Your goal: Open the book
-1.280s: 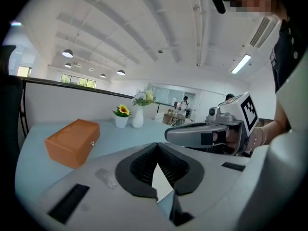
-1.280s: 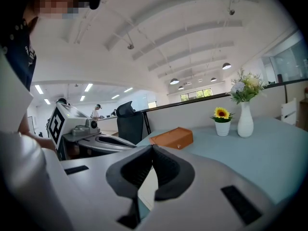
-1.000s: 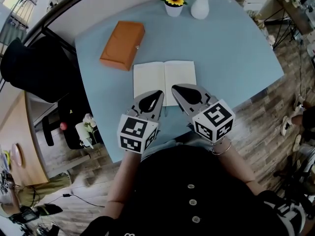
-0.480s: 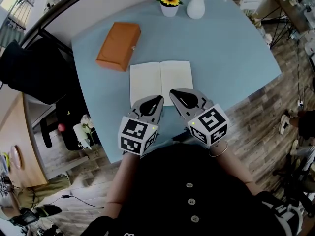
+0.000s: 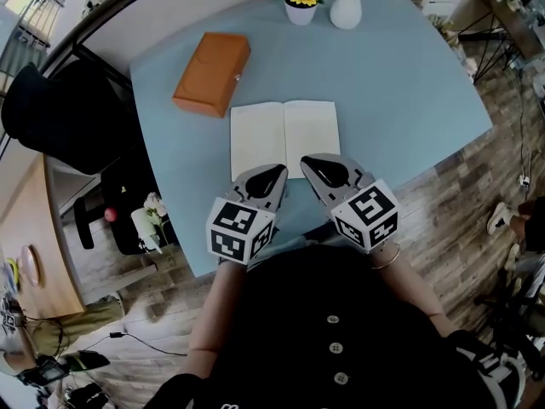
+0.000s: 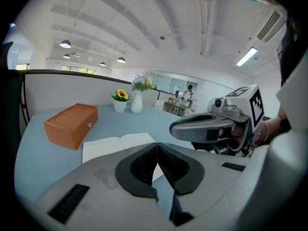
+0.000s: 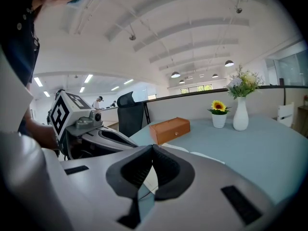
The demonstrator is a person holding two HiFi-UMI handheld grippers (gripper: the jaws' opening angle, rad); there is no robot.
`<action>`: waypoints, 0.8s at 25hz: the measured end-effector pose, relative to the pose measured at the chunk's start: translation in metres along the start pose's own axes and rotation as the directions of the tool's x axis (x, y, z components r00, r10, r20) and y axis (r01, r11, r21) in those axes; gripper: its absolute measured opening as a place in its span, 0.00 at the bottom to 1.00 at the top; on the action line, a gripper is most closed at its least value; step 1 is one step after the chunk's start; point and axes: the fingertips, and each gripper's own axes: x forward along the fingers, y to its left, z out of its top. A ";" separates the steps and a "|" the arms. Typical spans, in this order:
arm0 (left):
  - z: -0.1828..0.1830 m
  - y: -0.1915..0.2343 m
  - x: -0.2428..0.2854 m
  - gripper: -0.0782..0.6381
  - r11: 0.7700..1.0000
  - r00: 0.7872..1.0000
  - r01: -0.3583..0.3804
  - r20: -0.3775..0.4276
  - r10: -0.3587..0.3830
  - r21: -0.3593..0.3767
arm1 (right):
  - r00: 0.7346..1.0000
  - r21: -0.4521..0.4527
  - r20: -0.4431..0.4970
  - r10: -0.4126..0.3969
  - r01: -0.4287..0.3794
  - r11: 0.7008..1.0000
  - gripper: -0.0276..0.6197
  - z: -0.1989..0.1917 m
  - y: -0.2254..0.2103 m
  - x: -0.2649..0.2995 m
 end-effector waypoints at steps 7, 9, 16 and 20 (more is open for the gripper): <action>-0.011 0.003 -0.001 0.13 0.999 1.000 -0.018 -0.021 0.017 -0.030 | 1.000 -0.001 -0.008 0.005 -0.005 1.000 0.04 -0.003 0.000 -0.003; -0.011 0.001 0.000 0.13 0.999 1.000 -0.017 -0.020 0.017 -0.035 | 1.000 0.001 -0.011 0.008 -0.008 1.000 0.04 -0.004 0.001 -0.004; -0.008 -0.009 0.005 0.13 1.000 1.000 -0.006 -0.017 0.006 -0.014 | 1.000 0.027 -0.004 0.030 -0.030 0.999 0.04 -0.006 0.006 -0.006; -0.012 -0.014 0.009 0.13 1.000 0.999 0.016 -0.038 -0.017 -0.013 | 1.000 0.025 0.000 0.021 -0.021 0.999 0.04 -0.005 0.005 -0.008</action>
